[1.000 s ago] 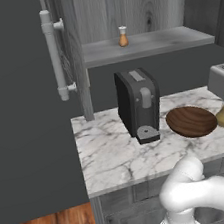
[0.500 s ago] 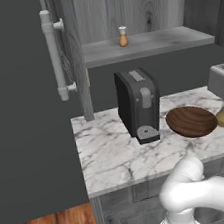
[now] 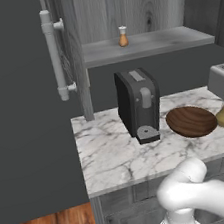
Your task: Retrieve the bottle and the shaker from the cabinet and place them next to the mixing bowl on the counter. Then add garlic from the fridge to the mixing bowl.
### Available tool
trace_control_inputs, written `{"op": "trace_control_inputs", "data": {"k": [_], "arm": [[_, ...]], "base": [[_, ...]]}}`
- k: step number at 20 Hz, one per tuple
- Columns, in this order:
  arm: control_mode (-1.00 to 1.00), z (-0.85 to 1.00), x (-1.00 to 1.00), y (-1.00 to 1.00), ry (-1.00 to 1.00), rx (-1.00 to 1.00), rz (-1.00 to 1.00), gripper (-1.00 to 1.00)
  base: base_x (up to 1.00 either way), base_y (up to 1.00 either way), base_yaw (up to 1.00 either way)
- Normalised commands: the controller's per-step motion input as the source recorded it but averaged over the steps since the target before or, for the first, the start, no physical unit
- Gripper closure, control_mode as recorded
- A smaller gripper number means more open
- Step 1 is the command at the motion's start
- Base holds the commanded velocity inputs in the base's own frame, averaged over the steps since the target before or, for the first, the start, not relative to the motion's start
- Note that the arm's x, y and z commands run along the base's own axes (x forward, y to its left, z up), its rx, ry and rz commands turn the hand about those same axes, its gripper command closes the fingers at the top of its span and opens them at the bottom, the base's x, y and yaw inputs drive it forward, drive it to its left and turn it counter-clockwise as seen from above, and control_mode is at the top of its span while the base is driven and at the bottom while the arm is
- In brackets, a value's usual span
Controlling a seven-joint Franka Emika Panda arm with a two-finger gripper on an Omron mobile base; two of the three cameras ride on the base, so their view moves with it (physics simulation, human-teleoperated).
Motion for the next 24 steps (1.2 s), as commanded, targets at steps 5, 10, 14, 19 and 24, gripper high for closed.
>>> {"op": "trace_control_inputs", "data": {"k": [5,10,14,19,24], "arm": [[-1.00,0.45,-0.84,0.10,0.00,0.00,-0.07,-1.00],[-1.00,0.58,-0.69,0.85,0.05,-0.02,-0.16,-1.00],[-1.00,0.49,-0.46,1.00,0.06,-0.07,-0.20,-1.00],[-1.00,0.22,-0.10,1.00,0.01,-0.12,-0.24,-1.00],[-1.00,0.01,0.12,1.00,0.01,-0.15,-0.30,-1.00]], "base": [[0.00,0.00,0.00],[0.00,0.00,0.00],[0.00,0.00,0.00],[0.00,0.00,0.00],[0.00,0.00,0.00]]}}
